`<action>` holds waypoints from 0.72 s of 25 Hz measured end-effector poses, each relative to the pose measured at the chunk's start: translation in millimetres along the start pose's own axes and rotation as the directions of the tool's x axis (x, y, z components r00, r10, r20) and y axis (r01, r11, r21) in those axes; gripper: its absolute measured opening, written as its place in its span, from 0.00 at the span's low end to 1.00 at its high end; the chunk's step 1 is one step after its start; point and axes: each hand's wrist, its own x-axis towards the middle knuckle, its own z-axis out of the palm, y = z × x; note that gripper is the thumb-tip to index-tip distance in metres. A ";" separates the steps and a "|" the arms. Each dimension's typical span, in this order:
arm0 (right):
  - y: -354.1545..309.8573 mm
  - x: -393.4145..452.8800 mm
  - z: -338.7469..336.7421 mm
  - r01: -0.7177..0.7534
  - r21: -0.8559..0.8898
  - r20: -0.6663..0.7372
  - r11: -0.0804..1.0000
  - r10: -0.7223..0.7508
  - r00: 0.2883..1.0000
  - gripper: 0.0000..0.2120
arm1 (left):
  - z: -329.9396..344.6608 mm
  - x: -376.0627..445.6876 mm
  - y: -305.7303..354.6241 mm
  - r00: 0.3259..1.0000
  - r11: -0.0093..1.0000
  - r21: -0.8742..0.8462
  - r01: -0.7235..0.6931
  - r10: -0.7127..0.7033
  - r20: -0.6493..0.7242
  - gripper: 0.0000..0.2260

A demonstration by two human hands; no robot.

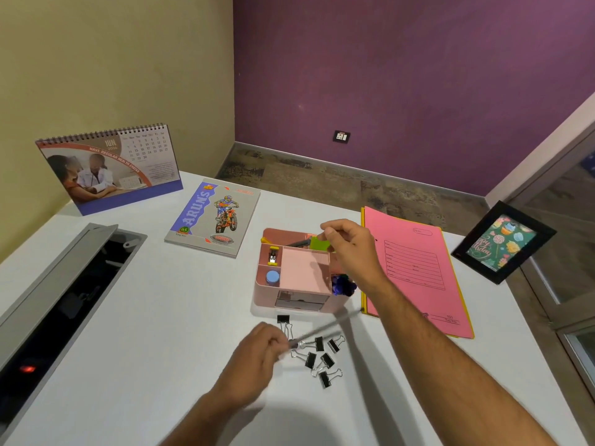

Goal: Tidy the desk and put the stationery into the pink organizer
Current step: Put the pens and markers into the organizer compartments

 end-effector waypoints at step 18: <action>-19.9 -26.9 11.3 -0.069 0.217 0.348 0.974 -0.011 0.937 0.10 | -8.8 40.3 40.6 0.928 0.837 -0.516 0.184 -0.321 -0.189 0.06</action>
